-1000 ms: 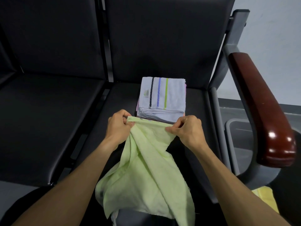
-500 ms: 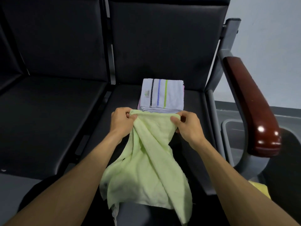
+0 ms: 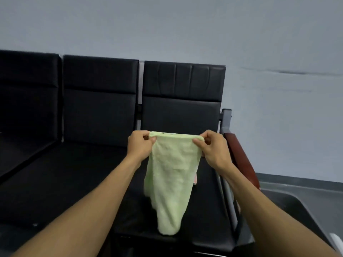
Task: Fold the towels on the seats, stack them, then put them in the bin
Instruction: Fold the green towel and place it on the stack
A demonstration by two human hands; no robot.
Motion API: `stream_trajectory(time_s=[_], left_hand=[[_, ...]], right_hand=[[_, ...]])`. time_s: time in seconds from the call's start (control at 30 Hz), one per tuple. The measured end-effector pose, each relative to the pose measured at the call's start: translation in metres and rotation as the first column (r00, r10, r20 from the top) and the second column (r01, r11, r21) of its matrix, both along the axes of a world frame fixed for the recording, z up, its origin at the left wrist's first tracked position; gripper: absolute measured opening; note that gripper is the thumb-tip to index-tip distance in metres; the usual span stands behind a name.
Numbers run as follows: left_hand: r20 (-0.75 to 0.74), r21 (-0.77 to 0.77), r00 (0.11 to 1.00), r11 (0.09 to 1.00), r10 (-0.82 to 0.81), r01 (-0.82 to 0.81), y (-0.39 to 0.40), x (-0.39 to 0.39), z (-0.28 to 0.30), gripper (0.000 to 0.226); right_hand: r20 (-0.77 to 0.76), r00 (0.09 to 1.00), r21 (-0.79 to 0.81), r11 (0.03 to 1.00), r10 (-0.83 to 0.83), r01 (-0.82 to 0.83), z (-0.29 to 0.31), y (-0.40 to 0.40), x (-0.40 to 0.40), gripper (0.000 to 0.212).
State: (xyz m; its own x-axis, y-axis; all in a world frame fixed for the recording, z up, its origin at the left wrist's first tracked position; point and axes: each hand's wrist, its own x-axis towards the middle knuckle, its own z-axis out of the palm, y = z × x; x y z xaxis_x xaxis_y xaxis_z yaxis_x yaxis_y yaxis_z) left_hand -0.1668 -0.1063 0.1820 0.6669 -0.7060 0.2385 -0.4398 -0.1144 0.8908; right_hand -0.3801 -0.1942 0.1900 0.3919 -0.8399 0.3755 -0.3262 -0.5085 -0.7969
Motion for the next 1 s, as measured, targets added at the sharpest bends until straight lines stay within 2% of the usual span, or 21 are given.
stream_trajectory(time_s=[0.1, 0.2, 0.3, 0.37, 0.47, 0.6, 0.83, 1.0], left_hand=[[0.005, -0.053, 1.0, 0.998, 0.017, -0.017, 0.015, -0.004, 0.029, 0.015], [0.028, -0.085, 0.999, 0.995, 0.045, -0.043, 0.027, -0.009, 0.048, 0.029], [0.04, -0.083, 0.998, 0.996, 0.04, -0.036, 0.032, -0.013, 0.06, 0.016], [0.042, -0.086, 0.998, 0.995, 0.053, -0.049, 0.035, -0.016, 0.065, 0.015], [0.065, -0.093, 0.997, 0.995, 0.051, -0.045, 0.036, -0.018, 0.069, 0.015], [0.114, -0.023, 0.993, 1.0, 0.001, 0.002, 0.035, -0.023, 0.071, 0.015], [0.185, 0.141, 0.957, 0.97, -0.223, 0.199, 0.063, -0.033, 0.061, 0.022], [0.138, 0.166, 0.944, 0.946, -0.3, 0.277, 0.075, -0.036, 0.051, 0.024]], right_hand=[[-0.076, 0.997, -0.085, 0.996, -0.007, 0.0, 0.025, 0.011, 0.0, 0.023], [-0.117, 0.992, -0.176, 0.984, -0.057, 0.036, 0.042, 0.02, -0.001, 0.022], [-0.124, 0.986, -0.209, 0.975, -0.107, 0.08, 0.056, 0.028, -0.005, 0.022], [-0.115, 0.987, -0.22, 0.972, -0.113, 0.086, 0.062, 0.032, -0.006, 0.022], [-0.081, 0.99, -0.214, 0.972, -0.117, 0.098, 0.068, 0.035, -0.009, 0.021], [-0.041, 0.991, -0.189, 0.975, -0.126, 0.116, 0.068, 0.04, -0.014, 0.023], [-0.041, 0.994, -0.134, 0.986, -0.101, 0.095, 0.046, 0.071, -0.024, 0.025], [0.043, 0.988, -0.063, 0.987, -0.146, 0.149, 0.037, 0.086, -0.027, 0.022]])
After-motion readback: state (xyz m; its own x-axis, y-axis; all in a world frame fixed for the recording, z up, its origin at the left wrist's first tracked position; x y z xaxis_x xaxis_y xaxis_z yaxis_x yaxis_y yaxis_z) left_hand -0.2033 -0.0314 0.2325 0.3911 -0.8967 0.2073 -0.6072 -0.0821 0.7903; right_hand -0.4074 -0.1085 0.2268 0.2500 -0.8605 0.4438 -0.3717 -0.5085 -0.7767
